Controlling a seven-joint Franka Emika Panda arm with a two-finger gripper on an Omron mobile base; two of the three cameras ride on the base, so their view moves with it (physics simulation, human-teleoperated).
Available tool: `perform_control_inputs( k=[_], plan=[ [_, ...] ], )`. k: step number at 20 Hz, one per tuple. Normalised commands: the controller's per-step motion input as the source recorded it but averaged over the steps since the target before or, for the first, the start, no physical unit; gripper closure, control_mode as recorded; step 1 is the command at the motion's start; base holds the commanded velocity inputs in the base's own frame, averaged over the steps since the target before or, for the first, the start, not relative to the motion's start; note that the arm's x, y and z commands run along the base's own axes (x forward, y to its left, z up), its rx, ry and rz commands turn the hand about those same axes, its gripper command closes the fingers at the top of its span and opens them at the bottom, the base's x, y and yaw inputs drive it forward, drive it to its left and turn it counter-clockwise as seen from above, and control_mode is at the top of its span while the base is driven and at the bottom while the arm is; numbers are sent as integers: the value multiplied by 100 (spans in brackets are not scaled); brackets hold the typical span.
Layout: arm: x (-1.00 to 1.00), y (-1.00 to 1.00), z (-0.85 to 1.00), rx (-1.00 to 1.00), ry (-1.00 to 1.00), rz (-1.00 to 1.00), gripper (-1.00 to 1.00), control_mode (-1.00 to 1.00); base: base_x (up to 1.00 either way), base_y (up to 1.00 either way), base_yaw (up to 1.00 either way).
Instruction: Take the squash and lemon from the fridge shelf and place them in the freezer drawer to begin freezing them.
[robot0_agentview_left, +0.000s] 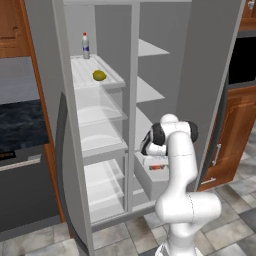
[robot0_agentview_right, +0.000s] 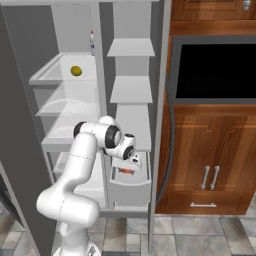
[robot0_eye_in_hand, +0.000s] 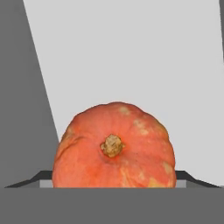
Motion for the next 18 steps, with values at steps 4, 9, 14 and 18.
perform_control_inputs(
  k=[4, 9, 14, 18],
  plan=[
    [-11, -28, -73, 0, 11, 0, 100, -100, 0, 0, 0],
    [-59, -58, -65, 0, 6, 0, 100, -100, 0, 0, 0],
    [-6, -8, -7, 0, 0, 0, -100, -100, 0, 0, 0],
    [-13, -1, -1, 0, 0, 0, -100, -100, 0, 0, 0]
  ],
)
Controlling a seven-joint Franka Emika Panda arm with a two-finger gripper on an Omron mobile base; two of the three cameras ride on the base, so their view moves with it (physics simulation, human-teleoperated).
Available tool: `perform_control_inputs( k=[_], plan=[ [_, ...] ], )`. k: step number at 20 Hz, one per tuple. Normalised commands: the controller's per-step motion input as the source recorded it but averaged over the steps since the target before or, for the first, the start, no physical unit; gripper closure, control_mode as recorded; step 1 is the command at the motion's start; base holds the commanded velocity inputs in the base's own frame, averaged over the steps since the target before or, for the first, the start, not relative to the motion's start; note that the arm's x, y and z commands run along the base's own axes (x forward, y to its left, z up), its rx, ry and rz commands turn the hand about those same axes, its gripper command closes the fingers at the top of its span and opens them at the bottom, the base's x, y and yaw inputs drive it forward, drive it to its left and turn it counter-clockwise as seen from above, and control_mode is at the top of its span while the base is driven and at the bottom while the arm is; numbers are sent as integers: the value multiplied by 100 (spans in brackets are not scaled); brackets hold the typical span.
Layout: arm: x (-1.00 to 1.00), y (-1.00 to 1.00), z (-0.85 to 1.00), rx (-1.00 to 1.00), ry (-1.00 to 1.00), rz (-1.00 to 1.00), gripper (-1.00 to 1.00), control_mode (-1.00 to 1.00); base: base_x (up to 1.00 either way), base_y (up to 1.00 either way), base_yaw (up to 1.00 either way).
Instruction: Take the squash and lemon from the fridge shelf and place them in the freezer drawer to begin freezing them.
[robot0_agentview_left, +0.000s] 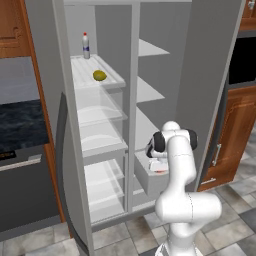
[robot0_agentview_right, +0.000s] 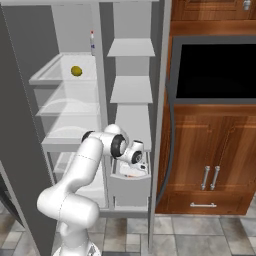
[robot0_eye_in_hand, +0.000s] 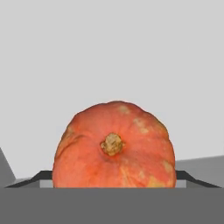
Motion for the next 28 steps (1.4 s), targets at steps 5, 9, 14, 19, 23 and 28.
perform_control_inputs(
  k=[5, 9, 14, 19, 23, 28],
  plan=[
    [-96, -24, 0, 0, 0, -1, -100, -100, 0, 0, 0],
    [-100, -23, 0, 1, 0, -1, -100, -100, 0, 0, 0],
    [-100, -34, 2, 6, -1, 0, -100, -100, 0, 0, 0],
    [-100, -34, 13, 9, -9, -2, -100, -100, 0, 0, 0],
    [-97, -16, 51, 9, -19, -2, -100, -100, 0, 0, 0],
    [-30, 10, 98, 1, -28, -3, -100, -100, 0, 0, 0]
  ],
)
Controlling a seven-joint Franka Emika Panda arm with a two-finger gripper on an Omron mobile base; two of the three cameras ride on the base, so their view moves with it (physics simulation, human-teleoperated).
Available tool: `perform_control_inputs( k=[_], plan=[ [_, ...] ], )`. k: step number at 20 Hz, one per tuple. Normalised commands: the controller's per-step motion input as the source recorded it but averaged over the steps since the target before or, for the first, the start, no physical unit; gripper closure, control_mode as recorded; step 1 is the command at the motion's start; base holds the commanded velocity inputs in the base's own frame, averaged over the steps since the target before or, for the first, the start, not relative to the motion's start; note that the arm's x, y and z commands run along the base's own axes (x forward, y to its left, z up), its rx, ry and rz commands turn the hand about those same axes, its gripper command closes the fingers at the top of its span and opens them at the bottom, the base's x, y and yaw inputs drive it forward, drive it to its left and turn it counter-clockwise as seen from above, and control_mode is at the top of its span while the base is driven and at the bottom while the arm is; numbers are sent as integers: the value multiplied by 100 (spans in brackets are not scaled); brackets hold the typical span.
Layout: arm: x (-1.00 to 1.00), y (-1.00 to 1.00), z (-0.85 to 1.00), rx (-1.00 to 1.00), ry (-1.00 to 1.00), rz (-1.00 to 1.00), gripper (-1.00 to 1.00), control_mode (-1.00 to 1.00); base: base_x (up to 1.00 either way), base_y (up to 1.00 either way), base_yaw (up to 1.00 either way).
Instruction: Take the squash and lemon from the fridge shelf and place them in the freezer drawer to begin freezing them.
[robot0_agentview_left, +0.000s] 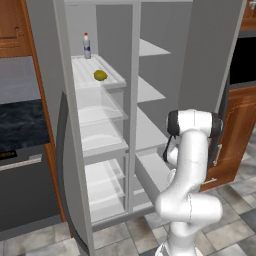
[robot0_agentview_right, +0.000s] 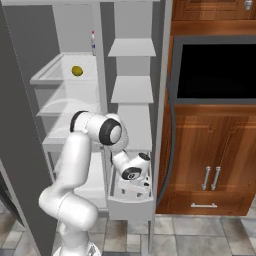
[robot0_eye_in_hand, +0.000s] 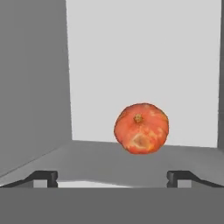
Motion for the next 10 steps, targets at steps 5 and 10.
perform_control_inputs(
  k=[5, 10],
  plan=[
    [0, 43, 100, -3, -26, -3, -100, -100, 0, 0, 0],
    [-7, 44, 100, -6, -22, -6, -100, -100, 0, 0, 0]
  ],
)
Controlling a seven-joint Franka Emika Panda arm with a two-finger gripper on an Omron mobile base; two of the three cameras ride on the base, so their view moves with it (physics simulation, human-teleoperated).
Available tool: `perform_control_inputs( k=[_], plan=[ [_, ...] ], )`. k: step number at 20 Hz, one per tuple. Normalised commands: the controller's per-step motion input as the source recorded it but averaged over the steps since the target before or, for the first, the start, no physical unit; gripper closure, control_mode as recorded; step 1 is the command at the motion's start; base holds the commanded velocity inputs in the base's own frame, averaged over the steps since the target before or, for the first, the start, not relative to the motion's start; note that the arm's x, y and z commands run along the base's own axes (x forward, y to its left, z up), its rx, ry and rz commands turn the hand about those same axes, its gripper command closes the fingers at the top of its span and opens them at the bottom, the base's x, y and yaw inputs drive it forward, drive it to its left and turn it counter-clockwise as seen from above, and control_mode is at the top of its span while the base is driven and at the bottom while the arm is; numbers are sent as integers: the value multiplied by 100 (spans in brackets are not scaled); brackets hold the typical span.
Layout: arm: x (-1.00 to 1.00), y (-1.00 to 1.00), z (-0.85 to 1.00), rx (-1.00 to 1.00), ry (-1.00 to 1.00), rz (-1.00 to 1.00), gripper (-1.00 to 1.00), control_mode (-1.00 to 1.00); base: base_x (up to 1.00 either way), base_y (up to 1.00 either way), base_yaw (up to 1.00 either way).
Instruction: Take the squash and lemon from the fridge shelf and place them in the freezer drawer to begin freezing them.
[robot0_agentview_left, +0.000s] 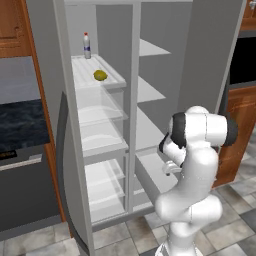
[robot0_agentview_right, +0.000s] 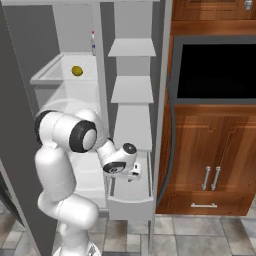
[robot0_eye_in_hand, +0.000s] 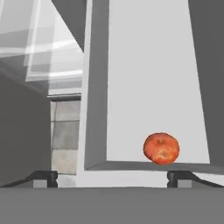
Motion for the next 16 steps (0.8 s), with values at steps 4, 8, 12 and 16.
perform_control_inputs(
  k=[4, 8, 12, 16],
  plan=[
    [-18, 38, 100, -6, -19, -8, -100, -100, 0, 0, 0],
    [-14, 35, 100, -6, -14, -7, -100, -100, 0, 0, 0],
    [-8, 22, 100, -3, -6, -5, -100, -100, 0, 0, 0],
    [0, 4, 36, 0, 0, -5, -100, -100, 0, 0, 0]
  ],
)
